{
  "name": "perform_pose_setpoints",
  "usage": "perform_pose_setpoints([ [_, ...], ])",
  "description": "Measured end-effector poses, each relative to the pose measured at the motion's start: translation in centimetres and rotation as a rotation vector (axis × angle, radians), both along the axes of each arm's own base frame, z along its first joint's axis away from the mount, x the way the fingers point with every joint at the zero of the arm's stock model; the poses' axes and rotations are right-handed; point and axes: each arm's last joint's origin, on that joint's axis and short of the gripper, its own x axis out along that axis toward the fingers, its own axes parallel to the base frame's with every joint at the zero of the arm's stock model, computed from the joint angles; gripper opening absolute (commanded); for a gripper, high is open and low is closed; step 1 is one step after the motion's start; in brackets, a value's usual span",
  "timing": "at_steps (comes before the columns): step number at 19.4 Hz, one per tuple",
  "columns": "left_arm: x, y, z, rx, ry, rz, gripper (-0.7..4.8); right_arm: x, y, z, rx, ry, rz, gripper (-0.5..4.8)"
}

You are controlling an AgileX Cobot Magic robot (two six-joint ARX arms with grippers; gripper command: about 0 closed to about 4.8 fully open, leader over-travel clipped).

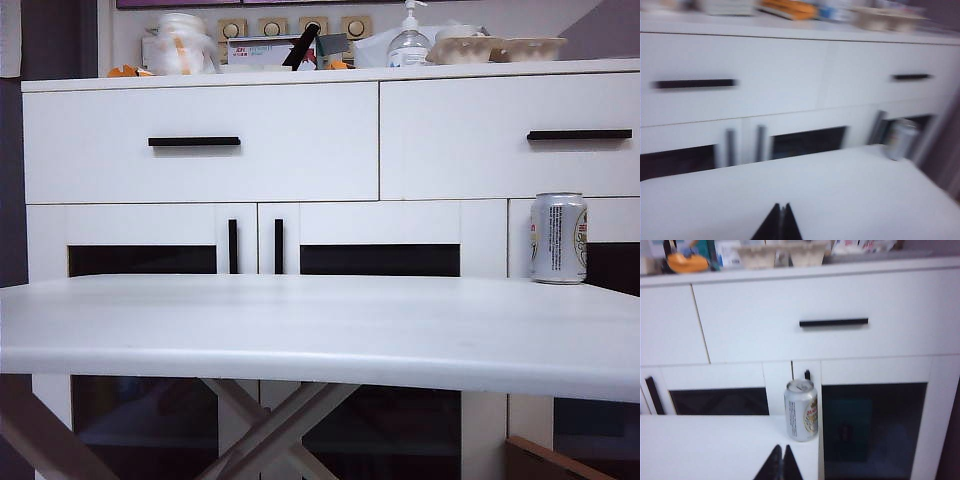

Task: Pick up a can of beer from the white table, open the left drawer, place the beer inside the drawer, and finally close the drawer.

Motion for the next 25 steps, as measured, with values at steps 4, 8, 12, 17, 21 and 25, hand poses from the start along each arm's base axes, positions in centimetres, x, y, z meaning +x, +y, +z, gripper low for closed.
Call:
perform_pose_setpoints([
  [4,0.6,-1.0,1.3,0.053,0.003,-0.027,-0.06,1.9,0.2,2.1,-0.004,0.032,0.0,-0.01],
  [8,1.8,-2.8,1.6,0.151,0.034,-0.087,-0.06,4.4,0.5,3.5,-0.004,0.03,0.001,-0.01],
  [12,2.3,-4.6,1.5,0.167,0.051,-0.174,-0.06,7.4,1.0,4.2,-0.011,0.089,0.03,-0.01],
  [17,2.1,-5.8,1.2,0.18,0.072,-0.241,-0.06,11.6,1.8,2.7,-0.019,0.171,0.124,2.36],
  [21,1.7,-6.6,1.2,0.182,0.068,-0.292,-0.06,13.9,2.1,1.8,-0.018,0.15,0.14,4.79],
  [25,1.6,-6.8,1.2,0.175,0.072,-0.301,-0.06,16.0,2.2,0.4,-0.017,0.153,0.125,4.79],
])
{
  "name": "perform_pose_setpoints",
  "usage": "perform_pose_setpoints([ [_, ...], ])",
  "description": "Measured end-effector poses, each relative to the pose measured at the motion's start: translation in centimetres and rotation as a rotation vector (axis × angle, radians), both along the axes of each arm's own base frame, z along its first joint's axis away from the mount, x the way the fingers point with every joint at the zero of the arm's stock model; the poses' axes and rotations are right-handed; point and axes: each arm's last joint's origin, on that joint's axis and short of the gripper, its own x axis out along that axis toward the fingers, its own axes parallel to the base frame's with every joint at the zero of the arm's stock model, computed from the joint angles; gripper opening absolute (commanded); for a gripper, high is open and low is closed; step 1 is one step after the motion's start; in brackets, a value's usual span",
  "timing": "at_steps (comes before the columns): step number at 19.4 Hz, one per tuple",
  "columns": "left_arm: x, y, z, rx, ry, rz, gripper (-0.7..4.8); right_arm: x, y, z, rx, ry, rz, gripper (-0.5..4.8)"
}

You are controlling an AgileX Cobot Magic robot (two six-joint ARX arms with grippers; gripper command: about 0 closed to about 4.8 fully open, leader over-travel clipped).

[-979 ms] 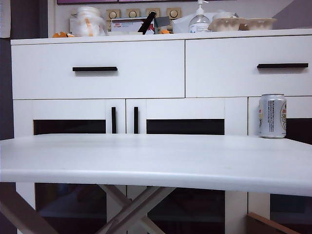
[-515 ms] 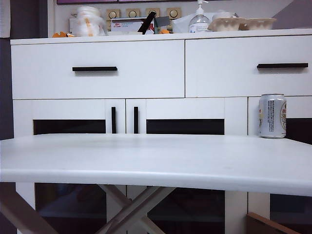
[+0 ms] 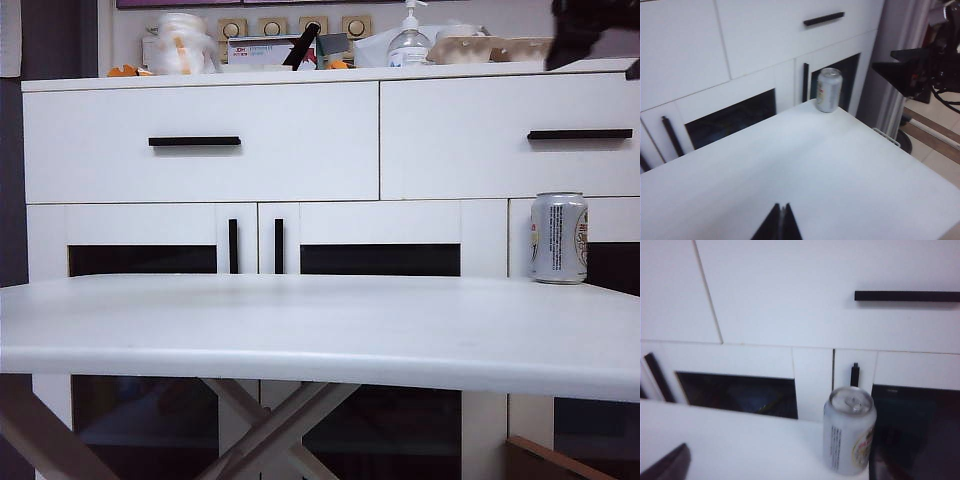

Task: Pick up a can of beer from the white table, open the left drawer, place the beer inside the drawer, and finally close the drawer.

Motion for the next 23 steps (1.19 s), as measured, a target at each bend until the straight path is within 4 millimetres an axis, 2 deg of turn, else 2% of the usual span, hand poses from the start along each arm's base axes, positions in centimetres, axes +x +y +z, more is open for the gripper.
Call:
perform_pose_setpoints([
  [4,0.0,0.0,0.0,0.001,-0.002,0.006,-0.06,1.7,-0.1,-0.8,-0.004,-0.046,-0.083,4.79],
  [7,0.1,0.1,0.2,-0.003,-0.015,0.04,-0.06,3.1,0.0,-1.7,-0.021,-0.018,-0.102,4.79],
  [11,-0.1,0.2,0.9,-0.025,-0.025,0.043,-0.06,6.5,0.0,-3.3,-0.037,-0.024,-0.123,4.79],
  [18,-0.1,0.2,1.0,-0.03,-0.034,0.044,-0.06,11.8,0.0,-3.4,-0.039,-0.034,-0.14,4.79],
  [23,-0.1,0.2,1.0,-0.03,-0.034,0.044,-0.06,13.0,-1.5,-3.5,-0.039,-0.035,-0.183,4.79],
])
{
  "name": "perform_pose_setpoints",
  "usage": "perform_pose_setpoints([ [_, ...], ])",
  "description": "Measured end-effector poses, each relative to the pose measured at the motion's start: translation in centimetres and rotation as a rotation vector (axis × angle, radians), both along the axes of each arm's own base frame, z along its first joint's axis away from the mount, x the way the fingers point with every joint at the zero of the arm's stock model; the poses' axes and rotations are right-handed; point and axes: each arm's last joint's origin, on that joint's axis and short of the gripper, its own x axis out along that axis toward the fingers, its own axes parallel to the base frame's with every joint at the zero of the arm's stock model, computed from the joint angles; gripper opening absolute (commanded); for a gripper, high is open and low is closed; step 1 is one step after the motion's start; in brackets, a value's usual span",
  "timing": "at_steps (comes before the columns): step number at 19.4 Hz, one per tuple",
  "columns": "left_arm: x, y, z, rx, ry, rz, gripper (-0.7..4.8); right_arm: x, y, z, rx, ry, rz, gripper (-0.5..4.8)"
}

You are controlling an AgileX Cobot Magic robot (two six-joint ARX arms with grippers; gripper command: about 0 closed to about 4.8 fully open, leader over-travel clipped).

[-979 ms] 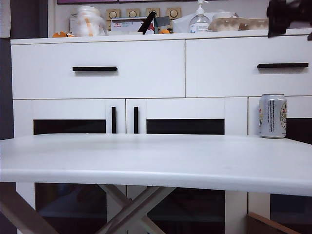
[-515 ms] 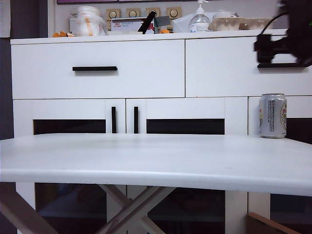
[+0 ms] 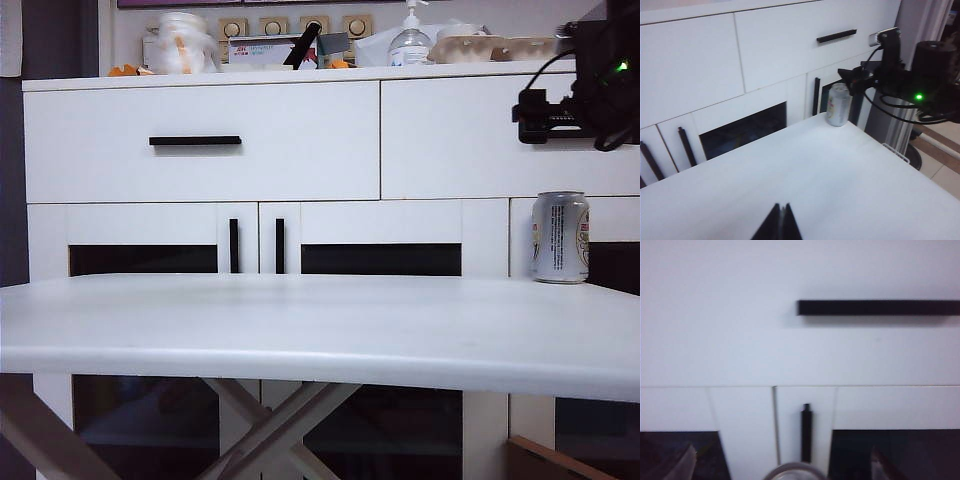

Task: Pick up a can of beer from the white table, open the left drawer, place the beer inside the drawer, and finally close the drawer.

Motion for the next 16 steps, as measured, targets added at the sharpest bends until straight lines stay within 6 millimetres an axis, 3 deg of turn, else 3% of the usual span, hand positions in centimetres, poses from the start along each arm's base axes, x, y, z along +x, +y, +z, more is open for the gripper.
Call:
perform_pose_setpoints([
  [5,0.0,0.0,0.0,0.0,0.001,0.0,-0.06,1.0,-0.8,-2.0,0.001,0.057,0.017,4.79],
  [16,0.0,0.0,-0.2,0.009,0.018,0.0,-0.06,3.4,-0.6,-4.4,0.001,0.084,0.032,4.79],
])
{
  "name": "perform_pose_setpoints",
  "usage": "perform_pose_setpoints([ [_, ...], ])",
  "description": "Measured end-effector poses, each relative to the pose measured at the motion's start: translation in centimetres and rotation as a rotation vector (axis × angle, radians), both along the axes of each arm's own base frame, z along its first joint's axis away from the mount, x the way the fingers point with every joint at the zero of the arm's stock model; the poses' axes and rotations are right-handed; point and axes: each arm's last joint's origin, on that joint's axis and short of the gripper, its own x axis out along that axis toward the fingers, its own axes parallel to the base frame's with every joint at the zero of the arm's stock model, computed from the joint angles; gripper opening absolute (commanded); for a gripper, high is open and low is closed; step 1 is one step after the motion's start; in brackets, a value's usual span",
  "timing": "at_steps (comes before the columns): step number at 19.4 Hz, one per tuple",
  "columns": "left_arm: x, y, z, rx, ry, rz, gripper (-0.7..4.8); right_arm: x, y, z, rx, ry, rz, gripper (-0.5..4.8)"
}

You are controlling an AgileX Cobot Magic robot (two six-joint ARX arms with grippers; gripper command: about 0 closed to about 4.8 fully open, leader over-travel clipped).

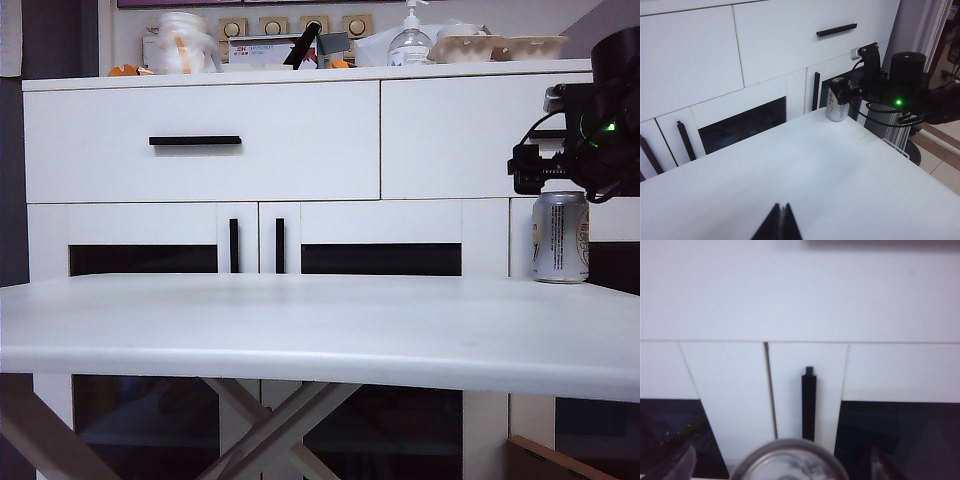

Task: Pick up a can of beer from the white table, open the left drawer, place the beer inside the drawer, and finally close the drawer.

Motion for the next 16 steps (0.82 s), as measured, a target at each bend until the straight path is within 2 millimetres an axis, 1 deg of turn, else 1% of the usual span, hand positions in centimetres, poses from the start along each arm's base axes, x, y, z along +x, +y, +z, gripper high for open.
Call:
perform_pose_setpoints([
  [8,0.2,-0.1,-0.1,0.004,0.007,0.004,-0.06,0.5,0.0,-1.2,-0.001,0.027,-0.002,4.79],
  [11,0.2,-0.1,-0.1,0.005,0.008,0.004,-0.06,0.7,-0.5,-2.2,-0.001,0.06,-0.014,4.79],
  [16,0.2,-0.1,-0.2,0.007,0.011,0.004,-0.06,0.9,-0.5,-3.6,-0.002,0.096,-0.014,4.79],
])
